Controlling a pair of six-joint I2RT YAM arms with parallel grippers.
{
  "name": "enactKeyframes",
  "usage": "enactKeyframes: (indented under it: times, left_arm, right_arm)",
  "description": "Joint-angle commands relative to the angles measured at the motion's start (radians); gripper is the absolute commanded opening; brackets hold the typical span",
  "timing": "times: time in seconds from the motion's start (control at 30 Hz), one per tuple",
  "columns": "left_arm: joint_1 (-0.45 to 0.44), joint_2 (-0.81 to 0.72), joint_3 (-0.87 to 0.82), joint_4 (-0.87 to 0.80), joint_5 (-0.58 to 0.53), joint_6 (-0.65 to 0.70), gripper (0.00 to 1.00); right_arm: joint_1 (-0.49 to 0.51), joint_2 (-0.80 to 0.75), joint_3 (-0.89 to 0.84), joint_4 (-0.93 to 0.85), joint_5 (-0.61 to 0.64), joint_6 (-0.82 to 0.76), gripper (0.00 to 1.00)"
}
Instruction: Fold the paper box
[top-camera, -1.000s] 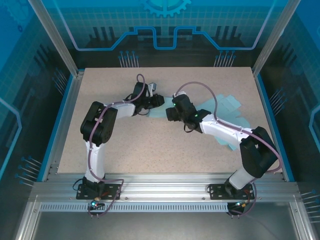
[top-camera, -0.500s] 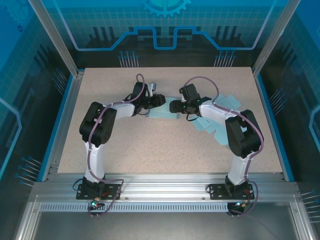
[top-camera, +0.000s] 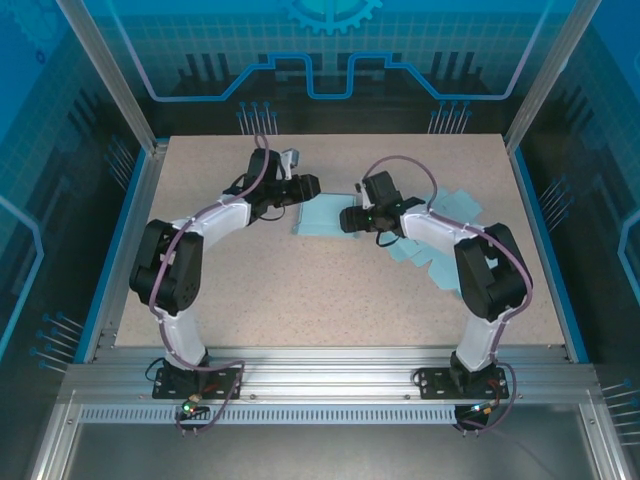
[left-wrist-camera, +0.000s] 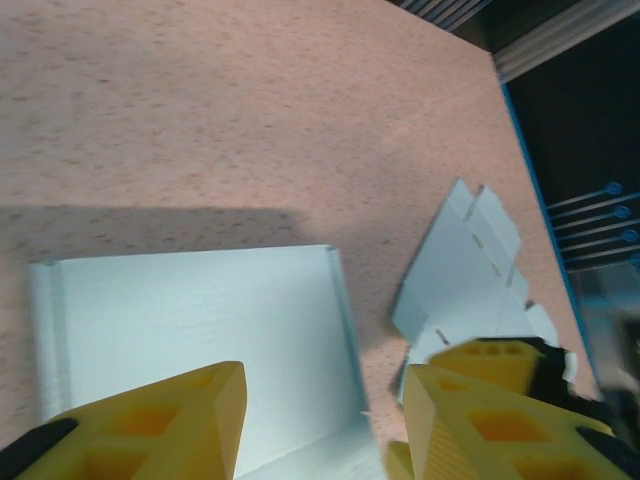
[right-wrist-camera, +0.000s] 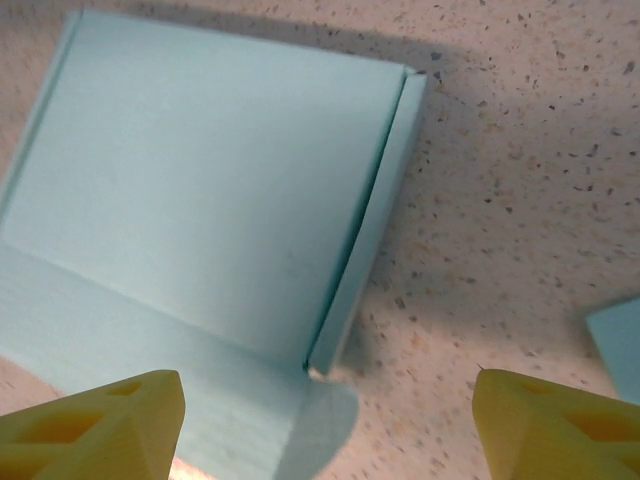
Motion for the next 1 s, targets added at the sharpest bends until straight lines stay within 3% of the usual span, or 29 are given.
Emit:
enactKeyframes:
  times: [0.0,0.17,0.27,0.5,0.73,0.97]
  left_arm:
    - [0.045,0.002,-0.027,-0.097,-0.030,0.026,0.47]
    - [0.077,0.008,-0.045,-0.097,-0.033,0.013,0.47]
    - [0.101,-0.010,-0.075,-0.071,-0.035,-0.005,0.47]
    - [0.161,-0.071,-0.153,-0.039,-0.036,-0.021,0.47]
    - [0.178,-0.094,-0.196,-0.017,-0.027,-0.027,0.47]
    - [0.182,-0.094,-0.199,-0.008,-0.018,-0.034,0.47]
  right_arm:
    - [0.099,-0.066,-0.010,-0.023,0.227,-0.222,0.77]
    - [0.253,-0.018,0.005,0.009,0.533,-0.472,0.79]
    - [0.319,0.040,0.015,0.062,0.641,-0.589,0.79]
    - [0.370,0.163,0.083,0.095,0.699,-0.706,0.77]
    - [0.372,0.234,0.138,0.112,0.724,-0.727,0.71]
    - [0.366,0.282,0.157,0.148,0.710,-0.787,0.51]
